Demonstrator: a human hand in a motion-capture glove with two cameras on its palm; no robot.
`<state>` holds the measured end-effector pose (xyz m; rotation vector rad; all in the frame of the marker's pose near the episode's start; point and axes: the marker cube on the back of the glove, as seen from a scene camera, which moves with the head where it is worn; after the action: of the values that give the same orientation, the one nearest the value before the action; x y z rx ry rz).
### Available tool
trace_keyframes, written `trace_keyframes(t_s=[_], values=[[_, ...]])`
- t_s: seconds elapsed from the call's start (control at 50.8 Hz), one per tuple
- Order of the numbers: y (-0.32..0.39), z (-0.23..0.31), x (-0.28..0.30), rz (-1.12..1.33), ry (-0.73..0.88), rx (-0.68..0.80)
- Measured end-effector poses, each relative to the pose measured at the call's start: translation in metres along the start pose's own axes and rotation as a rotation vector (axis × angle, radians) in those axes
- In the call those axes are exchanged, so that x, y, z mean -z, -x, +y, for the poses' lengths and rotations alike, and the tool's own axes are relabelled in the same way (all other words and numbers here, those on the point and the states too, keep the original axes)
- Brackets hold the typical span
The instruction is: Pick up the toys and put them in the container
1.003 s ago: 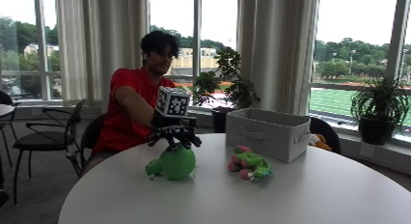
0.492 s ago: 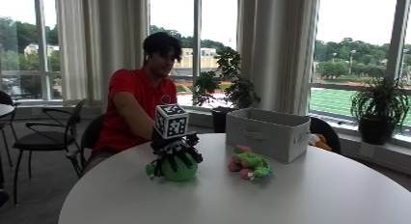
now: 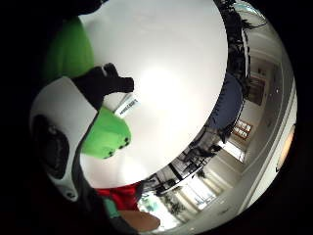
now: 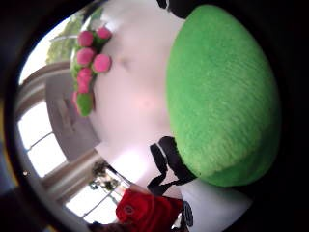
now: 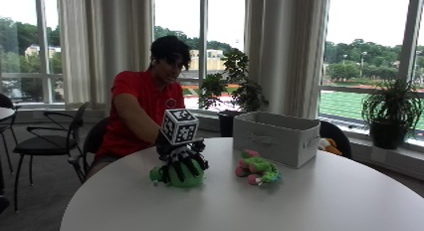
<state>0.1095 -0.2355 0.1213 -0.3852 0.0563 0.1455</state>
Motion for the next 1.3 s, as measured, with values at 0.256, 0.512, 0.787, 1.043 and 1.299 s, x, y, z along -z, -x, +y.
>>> trace_keyframes(t_s=[0.256,0.512,0.787,1.043,1.299], values=[[0.004,0.003,-0.002,-0.014,-0.025,-0.010],[0.002,0.003,-0.003,0.023,0.012,0.019],[0.010,0.006,-0.004,0.103,-0.006,0.000],[0.014,0.005,-0.002,0.080,-0.147,-0.011],[0.025,0.009,0.007,0.169,-0.245,-0.052]])
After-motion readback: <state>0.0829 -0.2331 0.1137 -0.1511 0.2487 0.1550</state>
